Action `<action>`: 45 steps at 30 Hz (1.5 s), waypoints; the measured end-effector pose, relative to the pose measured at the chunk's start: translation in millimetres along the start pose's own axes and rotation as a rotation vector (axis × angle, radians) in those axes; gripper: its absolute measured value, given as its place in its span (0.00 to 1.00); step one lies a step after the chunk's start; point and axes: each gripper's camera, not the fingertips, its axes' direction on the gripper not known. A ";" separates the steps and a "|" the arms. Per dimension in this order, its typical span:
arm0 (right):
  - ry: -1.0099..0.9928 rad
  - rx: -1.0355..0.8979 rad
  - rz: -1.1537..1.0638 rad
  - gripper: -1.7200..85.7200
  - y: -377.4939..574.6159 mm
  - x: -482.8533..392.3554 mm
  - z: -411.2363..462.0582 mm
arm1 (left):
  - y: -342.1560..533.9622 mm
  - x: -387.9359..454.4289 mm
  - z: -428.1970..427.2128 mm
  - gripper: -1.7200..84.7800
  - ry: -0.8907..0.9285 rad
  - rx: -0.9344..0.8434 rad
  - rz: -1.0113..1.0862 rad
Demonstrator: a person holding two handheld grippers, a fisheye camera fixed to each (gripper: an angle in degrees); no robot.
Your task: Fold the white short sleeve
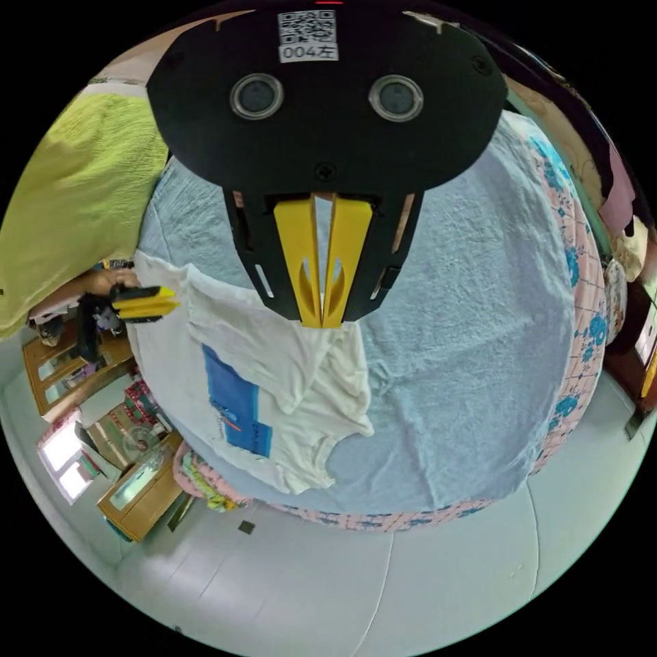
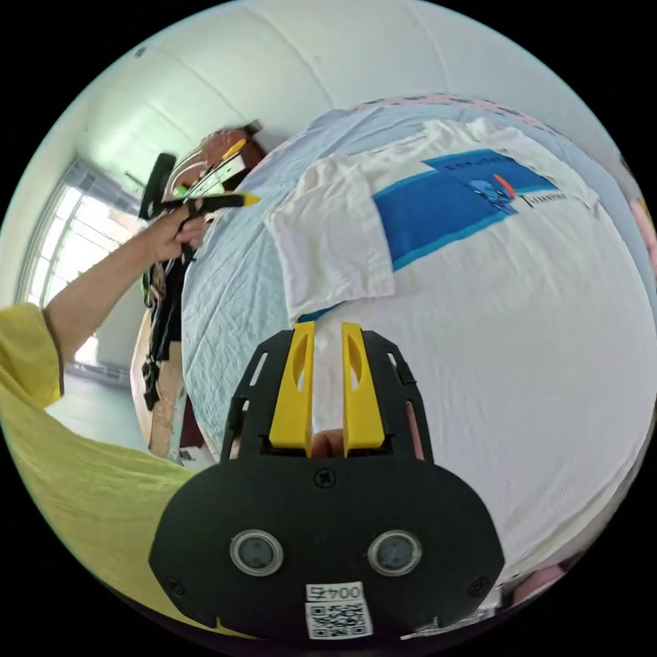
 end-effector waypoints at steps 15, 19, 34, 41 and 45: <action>0.109 -0.008 -0.300 0.05 -5.5 -66.0 22.9 | -0.7 87.2 30.8 0.03 -0.155 -0.047 0.142; 0.087 -0.135 -0.352 0.07 -0.5 -77.5 51.3 | 8.7 86.2 43.3 0.03 -0.183 -0.104 0.169; 0.018 0.014 -0.101 0.09 -58.5 20.7 -12.0 | 33.6 162.2 36.3 0.03 -0.267 -0.030 0.179; 0.066 -0.071 -0.177 0.09 -94.3 18.9 11.2 | 42.0 166.6 38.9 0.03 -0.254 -0.014 0.132; 0.171 -0.086 -0.240 0.03 -95.5 5.1 13.7 | 42.0 173.7 37.9 0.03 -0.266 -0.018 0.152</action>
